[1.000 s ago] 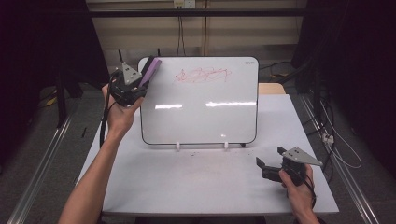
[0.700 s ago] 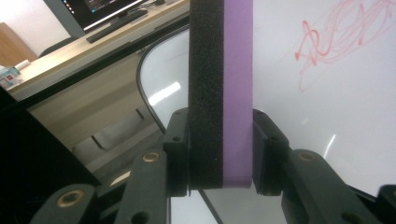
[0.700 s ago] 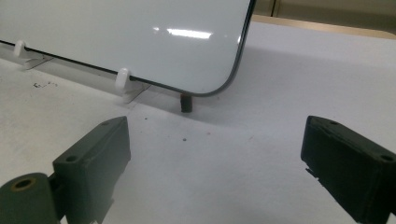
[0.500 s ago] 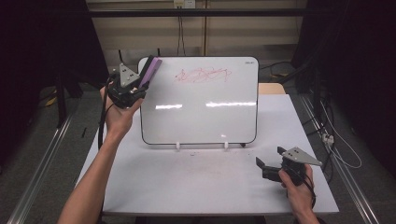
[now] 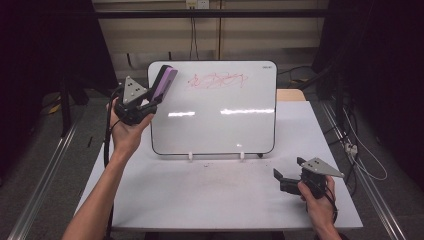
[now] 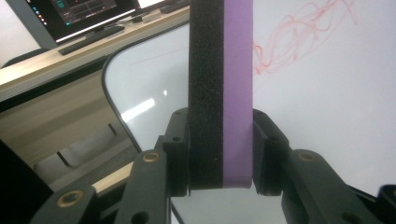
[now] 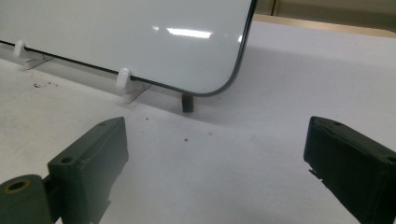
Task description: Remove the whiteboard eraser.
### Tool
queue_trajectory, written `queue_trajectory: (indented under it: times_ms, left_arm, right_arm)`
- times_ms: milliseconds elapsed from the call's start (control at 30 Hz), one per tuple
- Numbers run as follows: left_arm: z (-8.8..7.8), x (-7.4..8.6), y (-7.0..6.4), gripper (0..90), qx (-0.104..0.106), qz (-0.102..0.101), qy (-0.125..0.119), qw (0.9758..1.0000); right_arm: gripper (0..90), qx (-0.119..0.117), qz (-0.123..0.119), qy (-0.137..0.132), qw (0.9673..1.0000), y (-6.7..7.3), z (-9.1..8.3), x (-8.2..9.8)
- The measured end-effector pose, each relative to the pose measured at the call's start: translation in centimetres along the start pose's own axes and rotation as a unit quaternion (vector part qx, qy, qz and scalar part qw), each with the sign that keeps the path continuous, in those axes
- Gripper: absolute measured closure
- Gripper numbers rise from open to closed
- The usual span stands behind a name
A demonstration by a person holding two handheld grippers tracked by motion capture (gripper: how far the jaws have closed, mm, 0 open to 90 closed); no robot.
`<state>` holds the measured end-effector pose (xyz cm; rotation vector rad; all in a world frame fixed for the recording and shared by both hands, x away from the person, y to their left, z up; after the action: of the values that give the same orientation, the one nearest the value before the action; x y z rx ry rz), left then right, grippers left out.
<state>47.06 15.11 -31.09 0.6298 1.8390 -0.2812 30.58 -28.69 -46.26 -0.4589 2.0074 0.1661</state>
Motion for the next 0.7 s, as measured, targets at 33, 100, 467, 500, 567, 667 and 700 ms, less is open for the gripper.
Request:
queue_trajectory:
  times_ms: [33,100,467,500,567,667,700]
  left_arm:
    - [-0.1,0.1,-0.1,64.1,0.003,0.001,0.0,1.0]
    - [-0.2,0.3,-0.6,64.1,0.011,0.0,0.0,0.9999]
    - [-1.5,1.6,-3.0,64.1,0.041,0.008,-0.016,0.999]
    - [-1.6,1.7,-3.2,64.1,0.043,0.004,-0.021,0.9988]
    - [-1.8,2.0,-3.5,64.1,0.048,0.002,-0.024,0.9986]
    - [-2.0,2.6,-4.0,64.0,0.054,-0.006,-0.027,0.9982]
    - [-2.0,2.8,-4.1,64.0,0.056,-0.005,-0.024,0.9982]
  right_arm:
    - [5.8,0.0,0.002,0.001,1.0,0.0,0.0,0.0]
    - [6.3,0.008,0.008,0.0,0.9999,-0.1,-0.1,0.1]
    - [4.6,-0.005,0.002,-0.002,1.0,0.3,0.0,-0.1]
    - [4.6,-0.005,0.002,-0.002,1.0,0.3,0.0,-0.1]
    - [4.5,-0.011,0.001,-0.002,0.9999,0.4,0.0,-0.1]
    - [4.4,-0.017,0.002,-0.004,0.9998,0.6,-0.1,-0.2]
    - [4.4,-0.019,0.002,-0.005,0.9998,0.7,-0.1,-0.2]
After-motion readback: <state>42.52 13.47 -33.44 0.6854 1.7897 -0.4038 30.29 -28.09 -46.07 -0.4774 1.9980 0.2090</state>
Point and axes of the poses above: each handheld gripper's, and its own axes: z roughly forward along the jaws, x roughly out of its underside, y roughly to its left, the point moved 3 cm from there along z, roughly forward along the jaws, and after that the axes turned 8 degrees about -z, right-handed, at the moved point
